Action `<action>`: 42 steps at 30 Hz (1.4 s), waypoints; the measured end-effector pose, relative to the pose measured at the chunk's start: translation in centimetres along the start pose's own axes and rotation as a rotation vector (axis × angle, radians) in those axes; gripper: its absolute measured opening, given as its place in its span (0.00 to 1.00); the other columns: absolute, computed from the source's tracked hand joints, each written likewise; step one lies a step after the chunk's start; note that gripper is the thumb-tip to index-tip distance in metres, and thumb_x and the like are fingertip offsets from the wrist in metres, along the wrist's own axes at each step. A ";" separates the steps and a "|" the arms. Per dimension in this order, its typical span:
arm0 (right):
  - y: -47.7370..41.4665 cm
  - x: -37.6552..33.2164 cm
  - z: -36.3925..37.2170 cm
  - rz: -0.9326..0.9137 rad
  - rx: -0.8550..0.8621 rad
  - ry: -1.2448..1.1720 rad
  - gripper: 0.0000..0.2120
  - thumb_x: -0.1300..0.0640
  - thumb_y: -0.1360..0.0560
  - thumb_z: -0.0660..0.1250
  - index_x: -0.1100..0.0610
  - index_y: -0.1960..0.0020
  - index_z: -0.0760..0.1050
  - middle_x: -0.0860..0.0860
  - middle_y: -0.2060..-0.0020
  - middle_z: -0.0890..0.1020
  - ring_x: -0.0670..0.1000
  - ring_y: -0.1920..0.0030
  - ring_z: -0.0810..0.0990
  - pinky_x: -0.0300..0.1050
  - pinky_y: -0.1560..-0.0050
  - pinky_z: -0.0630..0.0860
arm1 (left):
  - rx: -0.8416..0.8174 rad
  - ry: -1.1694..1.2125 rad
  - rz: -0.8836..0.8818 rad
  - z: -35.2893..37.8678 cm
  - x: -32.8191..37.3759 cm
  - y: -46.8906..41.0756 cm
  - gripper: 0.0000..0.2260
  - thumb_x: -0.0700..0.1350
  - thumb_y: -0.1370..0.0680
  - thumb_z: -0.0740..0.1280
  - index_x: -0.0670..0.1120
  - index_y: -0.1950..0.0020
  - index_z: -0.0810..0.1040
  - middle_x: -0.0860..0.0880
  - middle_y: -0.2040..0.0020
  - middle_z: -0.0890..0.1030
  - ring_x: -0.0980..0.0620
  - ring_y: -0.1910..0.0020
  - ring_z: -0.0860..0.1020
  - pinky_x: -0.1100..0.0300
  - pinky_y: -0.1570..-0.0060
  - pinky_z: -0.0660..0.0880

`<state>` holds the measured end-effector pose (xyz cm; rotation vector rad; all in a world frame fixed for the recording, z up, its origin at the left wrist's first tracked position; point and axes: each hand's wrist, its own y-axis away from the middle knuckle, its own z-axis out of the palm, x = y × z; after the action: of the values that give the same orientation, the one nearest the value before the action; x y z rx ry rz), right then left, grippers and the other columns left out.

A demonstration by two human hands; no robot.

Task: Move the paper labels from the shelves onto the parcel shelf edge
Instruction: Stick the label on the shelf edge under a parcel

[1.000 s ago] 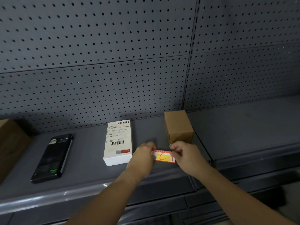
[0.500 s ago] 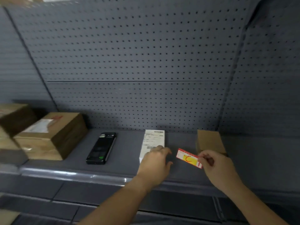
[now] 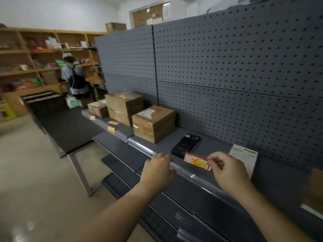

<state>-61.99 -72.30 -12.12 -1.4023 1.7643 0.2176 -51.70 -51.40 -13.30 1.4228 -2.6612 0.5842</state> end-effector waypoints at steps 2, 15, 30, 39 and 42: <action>-1.0 -2.2 2.2 -0.063 -0.047 -0.004 0.05 0.59 0.23 0.69 0.49 0.54 0.79 0.42 0.60 0.82 0.38 0.60 0.79 0.31 0.64 0.74 | 0.021 -0.044 -0.064 -1.3 -2.9 1.1 0.15 0.53 0.27 0.65 0.53 0.41 0.75 0.52 0.43 0.77 0.48 0.41 0.75 0.50 0.46 0.72; -6.1 -16.8 17.5 -0.369 -0.222 -0.093 0.04 0.58 0.22 0.67 0.50 0.53 0.77 0.45 0.58 0.81 0.42 0.57 0.81 0.34 0.61 0.79 | 0.121 -0.089 -0.277 -8.9 -20.6 5.1 0.17 0.54 0.25 0.67 0.52 0.38 0.74 0.52 0.43 0.76 0.49 0.42 0.74 0.52 0.45 0.73; -13.2 -23.1 30.8 -0.242 -0.168 -0.035 0.05 0.58 0.22 0.67 0.49 0.51 0.75 0.46 0.55 0.80 0.44 0.54 0.81 0.38 0.60 0.81 | 0.056 -0.060 -0.178 -9.6 -35.6 -2.1 0.17 0.53 0.25 0.67 0.52 0.37 0.74 0.52 0.43 0.76 0.49 0.43 0.74 0.52 0.45 0.75; -21.9 -19.1 33.4 -0.070 -0.040 0.021 0.04 0.57 0.22 0.66 0.48 0.51 0.75 0.44 0.56 0.80 0.43 0.54 0.80 0.32 0.66 0.75 | -0.038 0.016 -0.019 -4.5 -37.9 -14.2 0.17 0.52 0.24 0.67 0.53 0.35 0.74 0.53 0.39 0.75 0.51 0.40 0.73 0.53 0.40 0.73; -24.0 -17.9 33.8 -0.020 0.010 0.044 0.06 0.59 0.22 0.67 0.47 0.54 0.75 0.41 0.59 0.80 0.39 0.57 0.79 0.30 0.67 0.72 | -0.047 0.066 0.082 -2.6 -38.0 -17.9 0.17 0.52 0.23 0.68 0.54 0.35 0.74 0.54 0.40 0.75 0.52 0.41 0.74 0.54 0.41 0.74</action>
<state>-24.03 -47.75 -12.28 -1.4268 1.7838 0.1675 -15.79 -29.47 -14.50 1.2655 -2.6733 0.5608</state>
